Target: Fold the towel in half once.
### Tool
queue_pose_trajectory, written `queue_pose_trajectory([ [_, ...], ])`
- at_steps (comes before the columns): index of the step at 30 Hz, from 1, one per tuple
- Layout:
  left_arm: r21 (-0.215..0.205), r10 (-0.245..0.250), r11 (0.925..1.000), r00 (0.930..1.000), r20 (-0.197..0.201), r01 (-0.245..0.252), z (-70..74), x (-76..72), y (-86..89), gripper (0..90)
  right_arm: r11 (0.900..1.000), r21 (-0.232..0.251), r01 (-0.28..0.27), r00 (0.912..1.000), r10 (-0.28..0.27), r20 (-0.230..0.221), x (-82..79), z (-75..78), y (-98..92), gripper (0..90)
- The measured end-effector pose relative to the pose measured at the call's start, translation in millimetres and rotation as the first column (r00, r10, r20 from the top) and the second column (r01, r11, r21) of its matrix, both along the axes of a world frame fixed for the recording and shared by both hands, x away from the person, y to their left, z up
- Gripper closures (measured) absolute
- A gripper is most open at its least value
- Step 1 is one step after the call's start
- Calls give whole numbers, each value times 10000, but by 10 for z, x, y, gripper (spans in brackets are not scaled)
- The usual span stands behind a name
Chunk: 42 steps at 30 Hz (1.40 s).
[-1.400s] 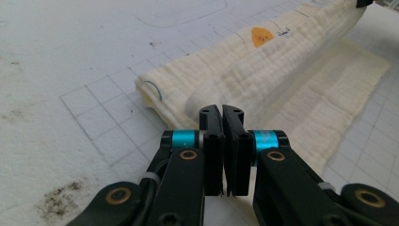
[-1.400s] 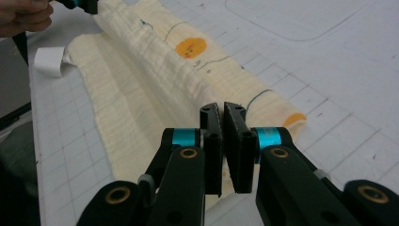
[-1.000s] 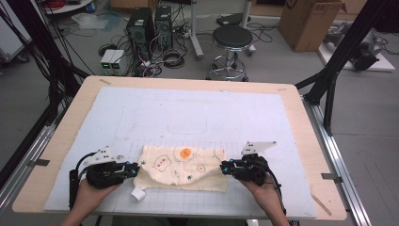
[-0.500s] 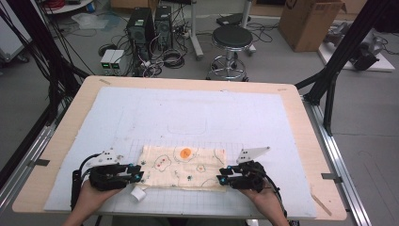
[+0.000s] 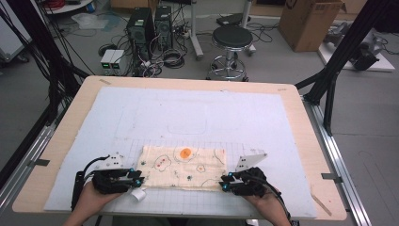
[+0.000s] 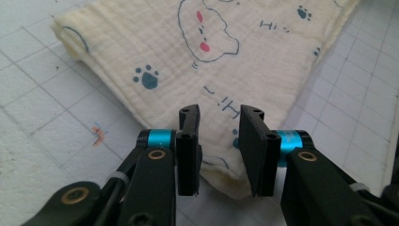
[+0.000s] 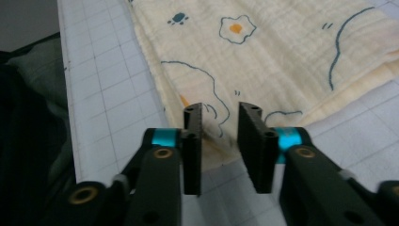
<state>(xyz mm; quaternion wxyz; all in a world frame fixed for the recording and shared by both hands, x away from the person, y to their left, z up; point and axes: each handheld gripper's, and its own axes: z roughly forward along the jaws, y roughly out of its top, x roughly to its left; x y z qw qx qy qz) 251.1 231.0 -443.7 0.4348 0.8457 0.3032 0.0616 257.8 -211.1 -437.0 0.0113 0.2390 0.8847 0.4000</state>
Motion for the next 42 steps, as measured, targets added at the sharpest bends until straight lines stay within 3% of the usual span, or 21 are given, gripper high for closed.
queue_pose_trajectory([
  [4, 27, 112, 9999, 9999, -2, -112, -1, 4, 5, 718, 10000, 48, -12, 10000, 12, 42, 9, 11, -3, 836],
  [13, 98, 201, 9997, 9998, 11, -201, -1, 11, 12, 760, 9987, 503, -53, 9990, 30, 455, -12, 168, 10, 849],
  [20, 43, 262, 9996, 9997, -17, -261, -4, 10, 11, 771, 9968, 795, -68, 9987, 28, 510, -105, 270, -34, 850],
  [26, 49, 266, 9996, 9996, 8, -266, -3, 7, 13, 770, 9991, 304, -286, 9996, 283, 97, -136, 137, -11, 848],
  [28, -1, 302, 9995, 9995, -39, -302, -1, 6, 12, 765, 9992, 187, -344, 9993, 346, -137, -128, 86, -9, 829],
  [30, -50, 315, 9995, 9995, 33, -315, 13, 1, 21, 742, 9989, 216, -426, 9982, 435, -407, -116, 67, -11, 750],
  [32, -436, 349, 9984, 9994, 68, -346, 40, -12, 31, 727, 9970, 587, -513, 9971, 544, -524, -119, 106, -19, 699],
  [34, -806, 390, 9960, 9991, 194, -373, 81, -23, 37, 706, 9914, 1144, -642, 9971, 685, -338, -126, 182, -22, 613],
  [36, -1094, 364, 9935, 9987, 357, -323, 113, -23, 27, 692, 9873, 1448, -651, 9973, 692, -232, -118, 231, -19, 607],
  [39, -1165, 291, 9929, 9984, 480, -234, 129, -6, -44, 688, 9901, 1328, -450, 9986, 484, -227, -59, 242, 32, 667],
  [42, -705, 51, 9975, 9983, 587, -10, 104, -2, -142, 762, 9955, 860, -386, 9987, 413, -300, 7, 164, 113, 755],
])
